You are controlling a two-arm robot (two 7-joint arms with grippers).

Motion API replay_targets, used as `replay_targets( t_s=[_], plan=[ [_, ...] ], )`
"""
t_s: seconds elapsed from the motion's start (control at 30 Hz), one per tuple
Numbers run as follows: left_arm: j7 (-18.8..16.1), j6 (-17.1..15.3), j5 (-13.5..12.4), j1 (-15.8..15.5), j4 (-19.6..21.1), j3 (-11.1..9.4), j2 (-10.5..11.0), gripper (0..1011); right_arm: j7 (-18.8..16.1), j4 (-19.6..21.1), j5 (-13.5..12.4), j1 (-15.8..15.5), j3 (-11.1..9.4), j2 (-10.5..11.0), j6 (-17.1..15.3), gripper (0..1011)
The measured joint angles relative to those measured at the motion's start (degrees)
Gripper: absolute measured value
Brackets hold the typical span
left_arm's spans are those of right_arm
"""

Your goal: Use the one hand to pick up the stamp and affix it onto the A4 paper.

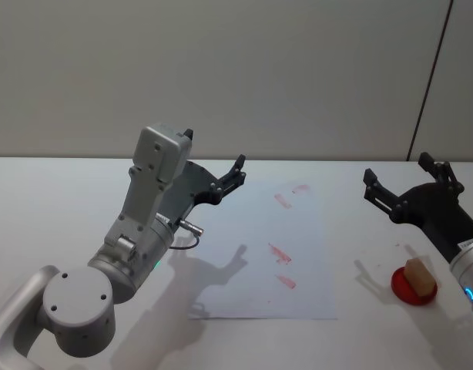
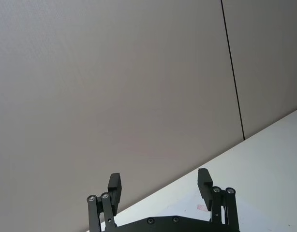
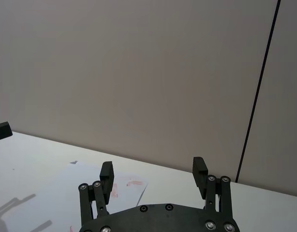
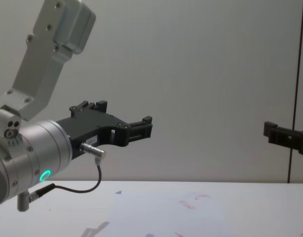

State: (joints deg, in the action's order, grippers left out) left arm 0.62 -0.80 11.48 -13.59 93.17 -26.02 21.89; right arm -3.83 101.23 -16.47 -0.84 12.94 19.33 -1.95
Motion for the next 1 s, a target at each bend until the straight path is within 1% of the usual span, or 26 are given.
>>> replay_targets(
  t_s=[1.0],
  plan=[
    [0.0, 0.0, 0.0, 0.0, 0.0, 0.0, 0.0, 1003, 0.0, 0.0, 0.0, 0.0, 0.0, 0.0, 0.0, 1001]
  ],
)
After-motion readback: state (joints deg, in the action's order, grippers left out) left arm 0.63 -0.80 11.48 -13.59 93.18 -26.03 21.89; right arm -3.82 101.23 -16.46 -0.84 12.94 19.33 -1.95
